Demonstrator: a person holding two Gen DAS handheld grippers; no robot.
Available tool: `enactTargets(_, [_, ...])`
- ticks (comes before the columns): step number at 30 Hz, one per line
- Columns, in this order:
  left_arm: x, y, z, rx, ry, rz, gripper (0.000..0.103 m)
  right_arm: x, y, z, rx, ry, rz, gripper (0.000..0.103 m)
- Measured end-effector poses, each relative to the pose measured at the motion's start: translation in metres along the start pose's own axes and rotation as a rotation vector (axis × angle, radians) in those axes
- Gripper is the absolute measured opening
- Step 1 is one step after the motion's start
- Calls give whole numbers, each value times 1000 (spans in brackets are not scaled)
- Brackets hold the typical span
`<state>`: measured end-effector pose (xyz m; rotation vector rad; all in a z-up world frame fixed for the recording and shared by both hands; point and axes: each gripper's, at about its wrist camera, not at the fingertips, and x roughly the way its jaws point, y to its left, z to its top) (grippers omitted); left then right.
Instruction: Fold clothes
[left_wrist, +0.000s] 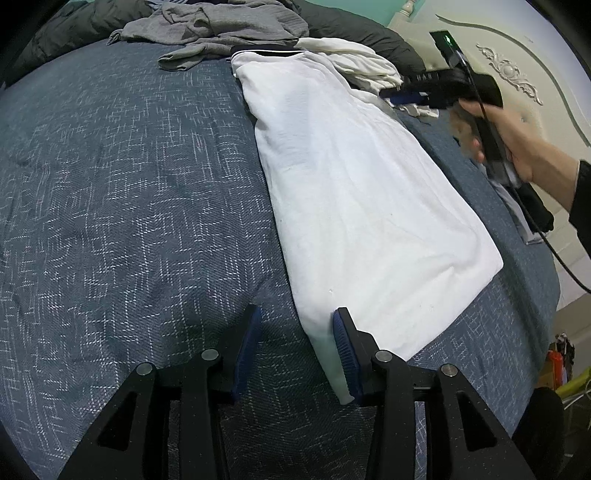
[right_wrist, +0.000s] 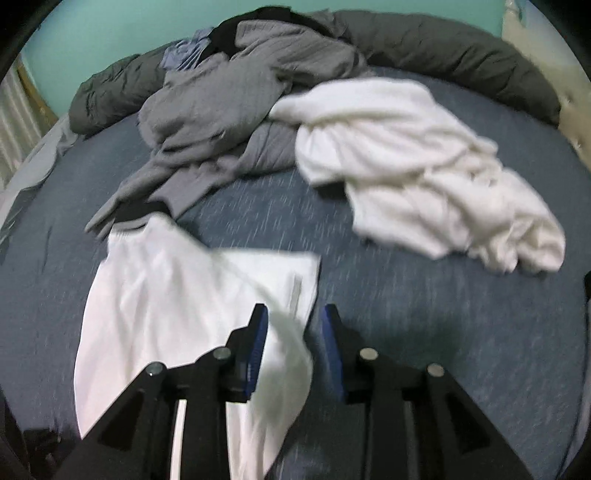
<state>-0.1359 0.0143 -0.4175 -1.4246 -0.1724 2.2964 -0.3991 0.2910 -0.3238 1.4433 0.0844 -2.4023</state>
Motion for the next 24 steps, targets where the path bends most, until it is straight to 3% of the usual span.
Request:
enactTargets(3, [4, -3, 6, 0, 0, -1, 45, 8, 5, -11, -4, 16, -4, 28])
enactTargets(4, [4, -2, 6, -1, 0, -3, 45, 12, 5, -13, 0, 20, 2, 14])
enactTargets(7, [6, 1, 8, -3, -2, -9, 45, 20, 6, -10, -12, 12, -19, 4])
enactTargets(11, [8, 1, 11, -7, -8, -16, 45, 20, 0, -1, 1, -31, -91, 4])
enactTargets(14, [8, 1, 12, -15, -13, -20, 45, 30, -7, 2, 2, -2, -112, 4])
enactTargets(20, [8, -2, 14, -29, -19, -22, 45, 43, -15, -4, 11, 25, -71, 5])
enactTargets(24, [7, -3, 15, -39, -24, -24, 45, 39, -23, -4, 27, 13, -33, 11])
